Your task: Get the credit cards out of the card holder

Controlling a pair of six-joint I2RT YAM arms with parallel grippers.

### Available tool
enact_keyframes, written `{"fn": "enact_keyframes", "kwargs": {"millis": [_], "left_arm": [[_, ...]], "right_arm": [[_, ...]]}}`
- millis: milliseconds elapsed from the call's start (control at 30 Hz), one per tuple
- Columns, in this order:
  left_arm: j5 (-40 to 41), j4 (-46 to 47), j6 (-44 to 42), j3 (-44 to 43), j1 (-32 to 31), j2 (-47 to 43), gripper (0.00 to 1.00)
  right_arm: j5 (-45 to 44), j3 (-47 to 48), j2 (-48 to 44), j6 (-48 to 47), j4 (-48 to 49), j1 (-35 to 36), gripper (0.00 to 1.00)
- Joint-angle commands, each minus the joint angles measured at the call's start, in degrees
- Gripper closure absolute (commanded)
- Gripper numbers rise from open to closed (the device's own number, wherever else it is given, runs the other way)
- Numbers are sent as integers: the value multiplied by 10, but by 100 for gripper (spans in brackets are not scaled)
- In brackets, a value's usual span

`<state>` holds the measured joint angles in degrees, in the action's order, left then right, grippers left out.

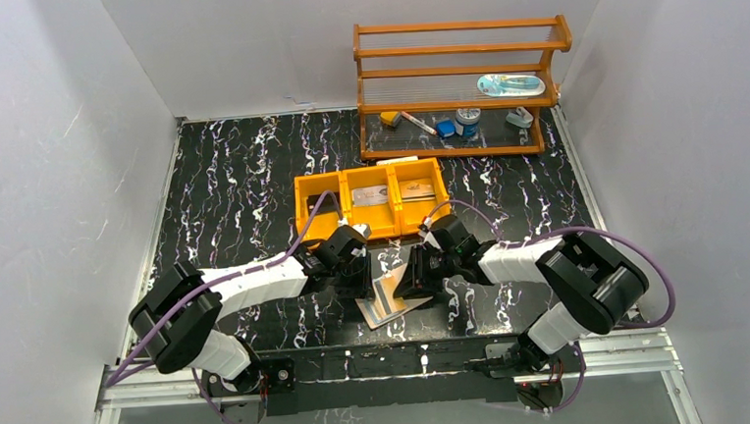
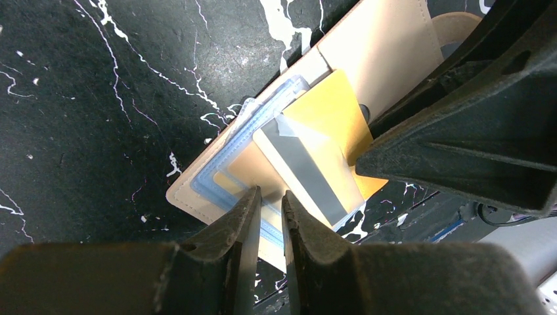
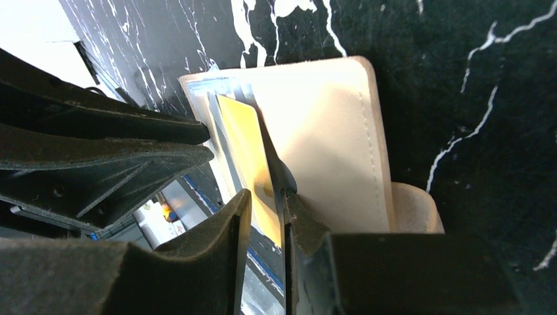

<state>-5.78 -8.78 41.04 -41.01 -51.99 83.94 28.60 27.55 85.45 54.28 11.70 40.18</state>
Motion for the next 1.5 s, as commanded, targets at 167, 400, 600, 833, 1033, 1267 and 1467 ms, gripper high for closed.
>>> {"fn": "enact_keyframes", "kwargs": {"millis": [167,400,600,833,1033,1267,1467], "left_arm": [[11,-75,-7,20,-10,21,81],[19,-75,6,11,-11,-7,77],[13,-58,13,-36,-10,-33,62],[-54,-21,21,-67,-10,-14,55],[-70,14,49,-40,-11,17,55],[-69,19,84,-4,-11,67,61],[-61,18,76,13,-12,69,70]], "right_arm": [[-19,-6,3,10,25,-1,87],[-83,-16,-43,5,-32,-3,93],[-85,-26,-53,21,-26,-3,93],[-101,-47,-87,40,-35,-3,92],[-114,-51,-101,51,-49,-3,91],[-109,-55,-98,63,-34,-3,91],[-108,-53,-102,62,-33,-3,84]]}}
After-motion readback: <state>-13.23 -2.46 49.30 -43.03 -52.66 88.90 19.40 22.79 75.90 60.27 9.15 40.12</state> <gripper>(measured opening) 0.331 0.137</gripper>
